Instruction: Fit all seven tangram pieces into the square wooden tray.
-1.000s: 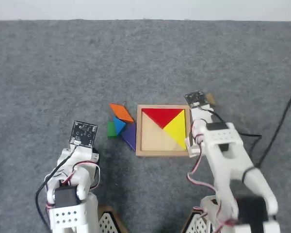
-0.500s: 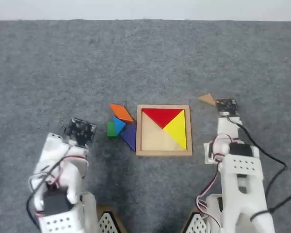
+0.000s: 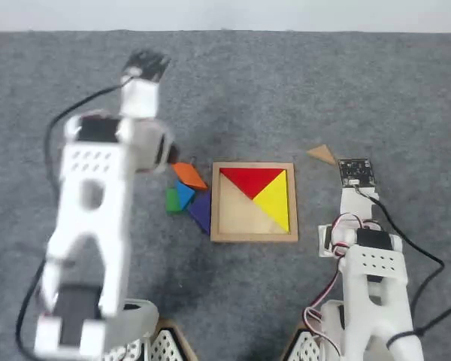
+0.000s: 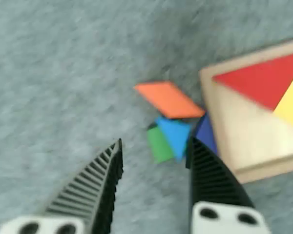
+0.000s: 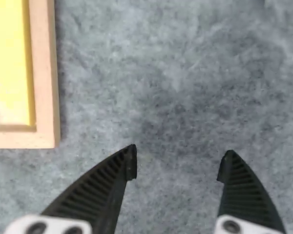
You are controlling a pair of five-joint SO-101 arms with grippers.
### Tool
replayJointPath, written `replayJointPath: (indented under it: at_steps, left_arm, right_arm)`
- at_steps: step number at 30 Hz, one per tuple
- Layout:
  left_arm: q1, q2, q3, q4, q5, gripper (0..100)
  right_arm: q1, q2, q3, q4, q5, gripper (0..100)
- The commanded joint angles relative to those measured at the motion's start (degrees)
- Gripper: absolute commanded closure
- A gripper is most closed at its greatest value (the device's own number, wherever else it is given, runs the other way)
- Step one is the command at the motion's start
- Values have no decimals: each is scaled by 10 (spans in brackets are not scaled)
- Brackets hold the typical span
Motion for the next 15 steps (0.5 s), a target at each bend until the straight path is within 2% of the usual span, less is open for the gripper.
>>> replayJointPath:
  at_steps: [1,5,9,15]
  left_arm:
    - [48,98,-81,-18,95,783]
    - [53,165,-80,-65,187,783]
    - [52,222,-80,-69,266,783]
    - [60,309,-86,-84,305,783]
  right_arm:
    - [7,-19,-4,-10,0,728]
    - [7,-19,-4,-10,0,728]
    - [7,-19,-4,-10,0,728]
    - [7,-19,-4,-10,0,728]
